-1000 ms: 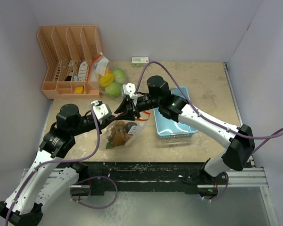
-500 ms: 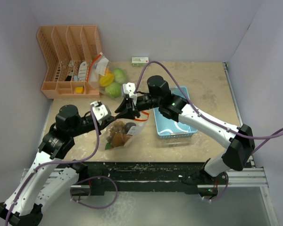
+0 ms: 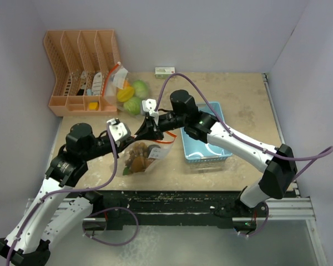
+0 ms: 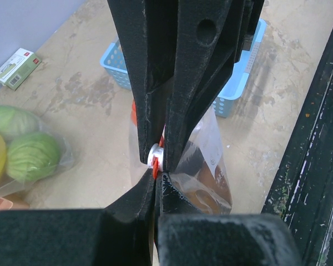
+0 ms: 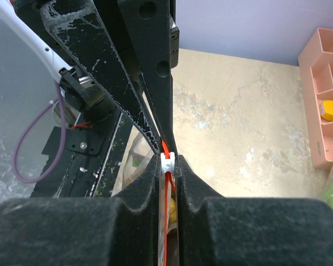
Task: Place the food in the zip-top bag and seal the zipper
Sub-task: Zip the zipper food storage bag.
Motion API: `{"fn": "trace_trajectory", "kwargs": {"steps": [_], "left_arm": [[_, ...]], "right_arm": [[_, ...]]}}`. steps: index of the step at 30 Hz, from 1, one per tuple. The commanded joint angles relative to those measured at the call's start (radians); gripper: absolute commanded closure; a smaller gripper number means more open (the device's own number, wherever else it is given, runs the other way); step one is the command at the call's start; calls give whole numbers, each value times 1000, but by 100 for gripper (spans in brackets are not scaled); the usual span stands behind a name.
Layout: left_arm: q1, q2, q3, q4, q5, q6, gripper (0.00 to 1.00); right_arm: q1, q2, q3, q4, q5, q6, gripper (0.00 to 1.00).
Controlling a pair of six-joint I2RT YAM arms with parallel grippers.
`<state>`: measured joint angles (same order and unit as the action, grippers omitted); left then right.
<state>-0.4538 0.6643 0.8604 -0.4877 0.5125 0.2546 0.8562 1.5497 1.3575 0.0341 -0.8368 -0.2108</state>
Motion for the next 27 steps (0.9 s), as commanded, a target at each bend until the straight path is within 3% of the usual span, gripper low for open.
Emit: {"fn": "trace_trajectory", "kwargs": {"steps": [1, 4, 21, 27], "left_arm": [[-2, -8, 46, 54, 19, 9, 100], [-2, -9, 45, 52, 17, 10, 100], [-2, -85, 51, 134, -156, 5, 100], [-3, -105, 54, 186, -391, -18, 100]], "right_arm": [[-8, -17, 29, -4, 6, -12, 93], [-11, -27, 27, -3, 10, -13, 100], [-148, -79, -100, -4, 41, 16, 100], [-200, -88, -146, -22, 71, 34, 100]]}}
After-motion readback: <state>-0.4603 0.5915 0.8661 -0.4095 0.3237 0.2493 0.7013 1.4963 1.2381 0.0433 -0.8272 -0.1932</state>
